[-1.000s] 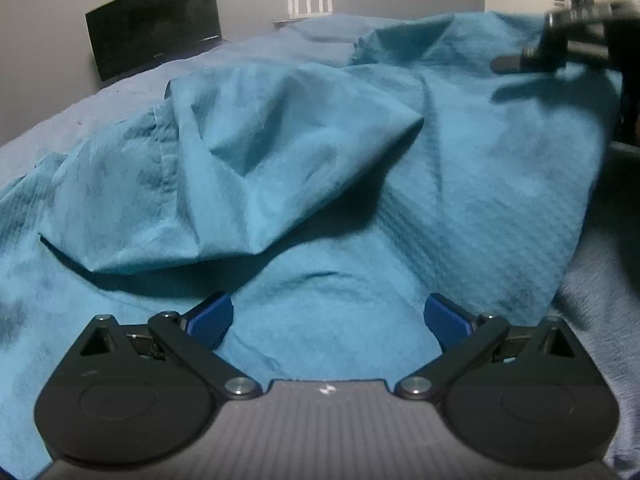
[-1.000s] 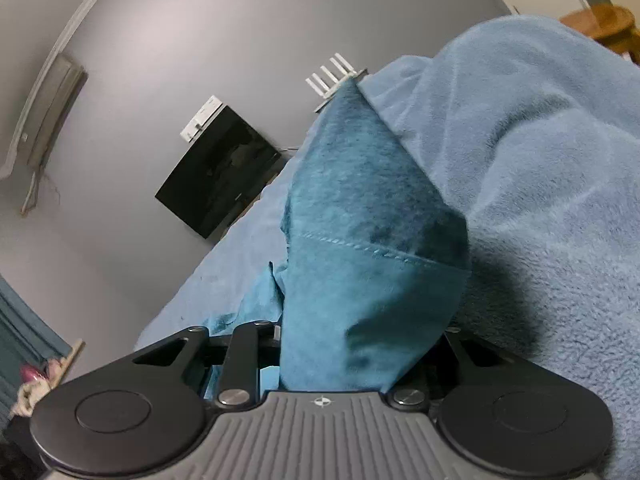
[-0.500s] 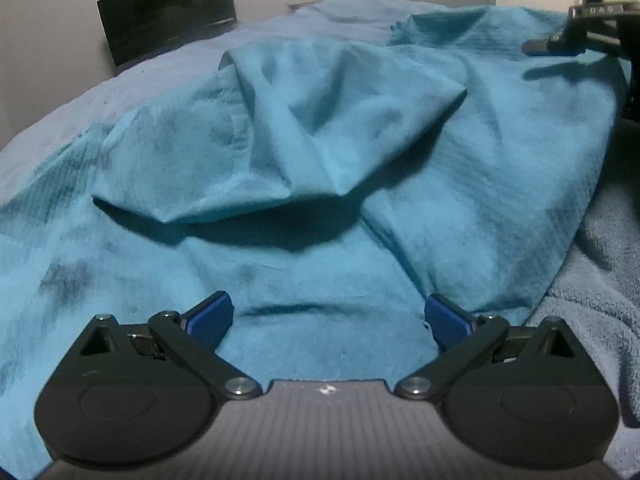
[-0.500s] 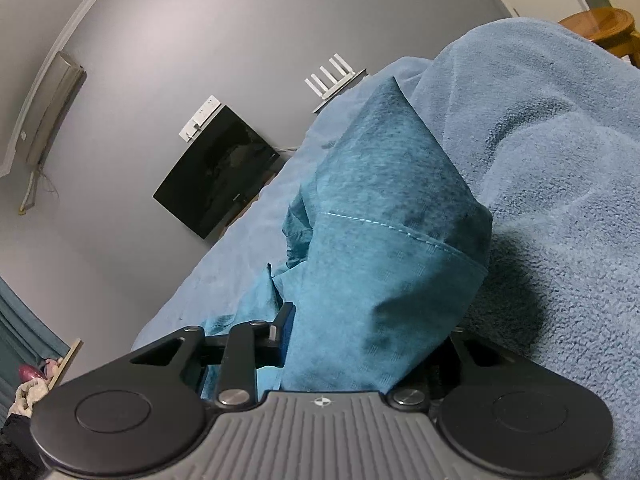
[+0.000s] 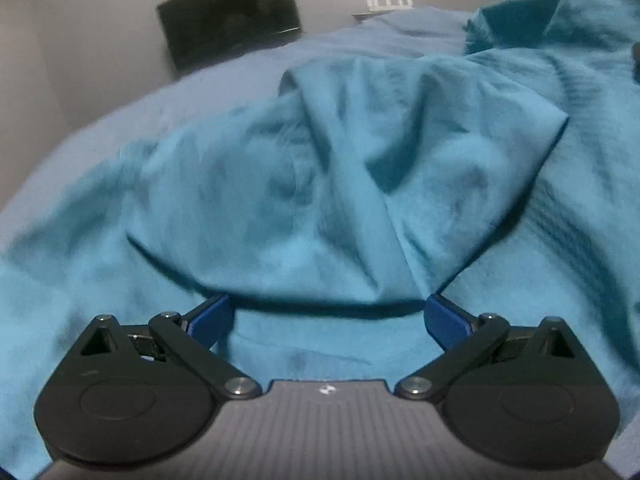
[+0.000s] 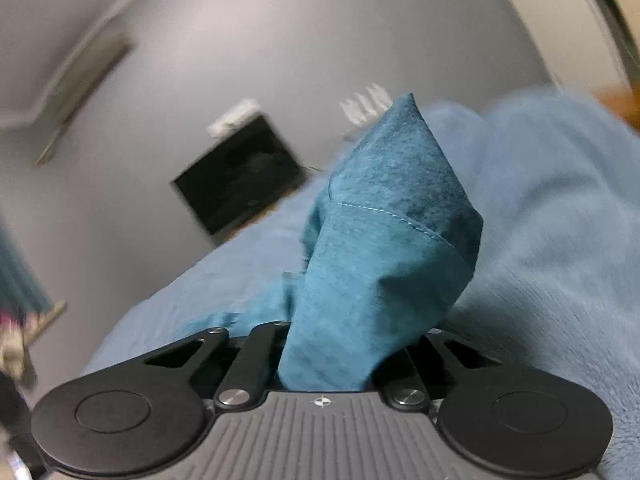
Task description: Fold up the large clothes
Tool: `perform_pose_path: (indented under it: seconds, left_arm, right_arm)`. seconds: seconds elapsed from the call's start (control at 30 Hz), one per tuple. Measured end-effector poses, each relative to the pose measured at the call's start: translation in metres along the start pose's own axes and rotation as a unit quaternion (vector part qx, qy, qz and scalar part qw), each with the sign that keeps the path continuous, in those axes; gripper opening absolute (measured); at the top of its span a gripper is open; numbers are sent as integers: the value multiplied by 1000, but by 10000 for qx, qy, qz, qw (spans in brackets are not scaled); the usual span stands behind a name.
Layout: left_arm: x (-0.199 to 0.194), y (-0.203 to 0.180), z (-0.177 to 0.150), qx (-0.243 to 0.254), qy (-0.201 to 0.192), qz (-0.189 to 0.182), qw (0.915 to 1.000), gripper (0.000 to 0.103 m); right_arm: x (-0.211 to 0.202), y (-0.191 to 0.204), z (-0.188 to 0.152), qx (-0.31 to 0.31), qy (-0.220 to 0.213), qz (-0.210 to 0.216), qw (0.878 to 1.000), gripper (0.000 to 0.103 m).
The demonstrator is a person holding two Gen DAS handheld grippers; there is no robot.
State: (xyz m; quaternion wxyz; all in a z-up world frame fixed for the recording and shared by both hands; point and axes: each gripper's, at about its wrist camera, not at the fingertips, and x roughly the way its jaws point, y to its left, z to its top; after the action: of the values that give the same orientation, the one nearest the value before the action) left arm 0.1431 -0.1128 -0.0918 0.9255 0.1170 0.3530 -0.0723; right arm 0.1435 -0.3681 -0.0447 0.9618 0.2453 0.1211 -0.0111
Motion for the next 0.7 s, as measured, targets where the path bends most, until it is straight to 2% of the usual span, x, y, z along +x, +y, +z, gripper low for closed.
perform_pose_path:
  seconds: [0.1, 0.17, 0.23, 0.3, 0.4, 0.47, 0.53, 0.63, 0.67, 0.7]
  left_arm:
    - [-22, 27, 2, -434, -127, -496, 9977, 103]
    - [-44, 52, 2, -678, -376, -613, 9951, 103]
    - [-69, 87, 6, -1178, -581, -812, 9880, 103]
    - [-93, 126, 10, -1913, -764, -1200, 9712, 103]
    - [-125, 178, 16, -2895, -1039, -1864, 9331, 103]
    - [-143, 200, 22, -3218, -1232, -2241, 9116, 103]
    - [-155, 215, 26, -3337, -1297, -2603, 8967, 103]
    - [-160, 224, 36, -3289, -1197, -3051, 8857, 103]
    - [-159, 223, 38, -3225, -1135, -3145, 8855, 103]
    - [-156, 222, 41, -3119, -1020, -3182, 8894, 103]
  right_arm:
    - [-19, 47, -10, -1095, -255, 275, 9933, 10]
    - [-31, 77, -20, -1725, -339, 503, 9831, 11]
    - [-40, 106, -33, -2295, -390, 642, 9704, 11]
    - [-45, 136, -48, -2869, -421, 724, 9543, 11]
    - [-48, 171, -70, -3485, -435, 879, 9322, 11]
    - [-50, 188, -83, -3787, -422, 990, 9193, 11]
    - [-53, 204, -98, -4090, -393, 1148, 9044, 11]
    - [-59, 220, -120, -4523, -348, 1403, 8801, 11]
    - [-60, 226, -127, -4637, -333, 1479, 8729, 11]
    - [-61, 230, -134, -4760, -306, 1568, 8648, 11]
